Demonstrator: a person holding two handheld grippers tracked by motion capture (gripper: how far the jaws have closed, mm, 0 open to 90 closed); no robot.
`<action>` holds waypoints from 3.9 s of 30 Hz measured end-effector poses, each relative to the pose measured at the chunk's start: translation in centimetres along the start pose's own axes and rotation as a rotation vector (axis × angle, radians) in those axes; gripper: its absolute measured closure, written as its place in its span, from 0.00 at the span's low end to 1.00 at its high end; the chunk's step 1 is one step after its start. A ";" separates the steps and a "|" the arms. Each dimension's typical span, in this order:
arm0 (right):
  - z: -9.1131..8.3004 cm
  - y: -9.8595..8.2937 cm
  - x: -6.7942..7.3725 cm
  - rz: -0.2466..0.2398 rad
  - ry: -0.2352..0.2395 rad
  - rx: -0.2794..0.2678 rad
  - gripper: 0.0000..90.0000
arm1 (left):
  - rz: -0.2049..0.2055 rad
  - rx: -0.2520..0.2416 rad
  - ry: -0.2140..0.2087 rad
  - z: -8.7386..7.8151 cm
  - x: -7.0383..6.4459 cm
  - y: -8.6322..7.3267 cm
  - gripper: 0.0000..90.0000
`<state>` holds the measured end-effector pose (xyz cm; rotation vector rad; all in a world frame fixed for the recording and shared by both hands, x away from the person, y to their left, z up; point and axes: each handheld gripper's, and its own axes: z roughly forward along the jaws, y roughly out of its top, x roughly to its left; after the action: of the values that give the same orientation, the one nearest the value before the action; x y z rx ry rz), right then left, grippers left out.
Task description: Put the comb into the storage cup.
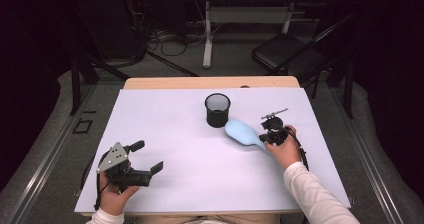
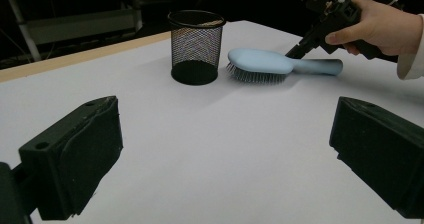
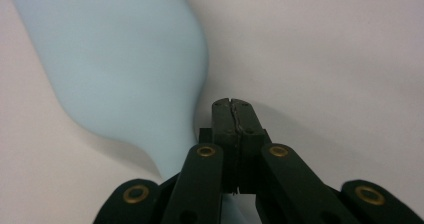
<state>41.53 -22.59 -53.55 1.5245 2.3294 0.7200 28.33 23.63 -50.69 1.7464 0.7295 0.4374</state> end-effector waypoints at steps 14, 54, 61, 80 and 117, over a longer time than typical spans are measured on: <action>-0.3 -0.9 0.1 0.007 0.013 -0.002 1.00 | 0.000 -0.001 -0.007 0.0 0.0 0.0 0.01; -4.0 -0.3 0.2 -0.004 0.054 -0.146 0.48 | 0.002 0.005 0.001 0.0 -0.1 0.0 0.01; -4.3 -0.1 0.5 -0.043 0.074 -0.185 0.42 | 0.003 0.004 0.002 0.0 -0.1 0.0 0.01; -4.8 0.4 0.6 -0.064 0.058 -0.127 0.18 | 0.004 0.004 -0.001 0.0 -0.1 0.0 0.01; -3.5 2.5 2.3 -0.201 0.019 0.068 0.00 | 0.003 0.004 -0.003 0.0 -0.1 0.0 0.01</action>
<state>40.88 -20.63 -49.16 1.2897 2.4989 0.6128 28.26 23.53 -50.70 1.7516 0.7257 0.4359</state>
